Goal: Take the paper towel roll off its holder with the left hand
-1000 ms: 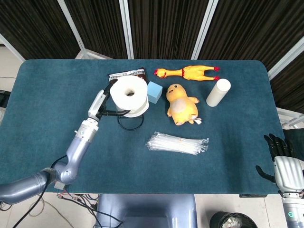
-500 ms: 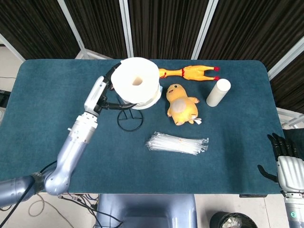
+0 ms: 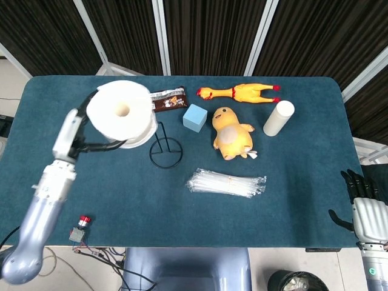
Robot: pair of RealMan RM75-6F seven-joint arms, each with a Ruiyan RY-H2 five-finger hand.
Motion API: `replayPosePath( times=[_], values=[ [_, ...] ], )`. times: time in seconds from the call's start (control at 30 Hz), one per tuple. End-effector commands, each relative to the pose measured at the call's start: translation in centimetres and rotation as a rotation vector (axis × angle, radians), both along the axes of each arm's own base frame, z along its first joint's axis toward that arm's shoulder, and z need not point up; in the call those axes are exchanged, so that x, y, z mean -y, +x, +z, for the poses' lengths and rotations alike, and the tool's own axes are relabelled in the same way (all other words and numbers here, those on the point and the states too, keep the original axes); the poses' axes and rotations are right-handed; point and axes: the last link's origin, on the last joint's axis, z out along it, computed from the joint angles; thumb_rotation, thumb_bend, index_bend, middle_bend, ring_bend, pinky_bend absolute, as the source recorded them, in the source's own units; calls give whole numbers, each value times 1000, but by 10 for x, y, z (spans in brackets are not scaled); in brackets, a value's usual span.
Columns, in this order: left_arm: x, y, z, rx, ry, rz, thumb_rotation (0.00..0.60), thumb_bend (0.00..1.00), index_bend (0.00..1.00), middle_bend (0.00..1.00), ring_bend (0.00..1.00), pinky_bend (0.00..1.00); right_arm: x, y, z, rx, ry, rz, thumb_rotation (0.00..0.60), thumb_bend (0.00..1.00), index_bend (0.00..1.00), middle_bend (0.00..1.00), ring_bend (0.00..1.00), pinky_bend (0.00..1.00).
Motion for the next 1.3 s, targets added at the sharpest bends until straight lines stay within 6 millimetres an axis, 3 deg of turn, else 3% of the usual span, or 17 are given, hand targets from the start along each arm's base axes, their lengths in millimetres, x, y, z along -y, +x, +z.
replayPosePath(
  times=[0.03, 0.2, 0.3, 0.47, 0.67, 0.93, 1.1, 1.3],
  values=[
    [20, -50, -5, -3, -30, 28, 600, 190, 193, 317, 48, 116, 0, 0, -1, 1, 3, 0, 600, 297, 60, 78, 87, 0],
    [33, -89, -18, 6, -20, -21, 600, 191, 193, 316, 48, 116, 1, -1, -1, 2, 2, -5, 600, 298, 60, 78, 86, 0],
    [48, -111, -33, -92, -20, -67, 600, 177, 192, 314, 48, 116, 1, 0, -1, 4, 0, -1, 600, 298, 60, 78, 86, 0],
    [68, -163, -82, -229, -38, -6, 600, 168, 194, 311, 48, 116, 0, -1, 2, 13, -11, 1, 600, 298, 60, 78, 87, 0],
    [59, -213, -125, -176, -77, 122, 600, 169, 198, 314, 48, 116, -1, -2, 5, 23, -13, 4, 600, 298, 60, 78, 86, 0],
    [37, -248, -143, -3, -80, 177, 600, 151, 192, 238, 13, 94, -2, -1, 4, 22, -11, 5, 600, 298, 60, 78, 87, 0],
    [30, -258, -145, -7, -124, 158, 600, 19, 30, 31, 0, 17, -2, 0, 1, 20, -4, 4, 600, 298, 60, 78, 86, 0],
    [24, -262, -138, -47, -191, 142, 600, 0, 0, 0, 0, 0, -2, 2, 0, 26, 2, 8, 600, 298, 60, 78, 87, 0]
  ],
)
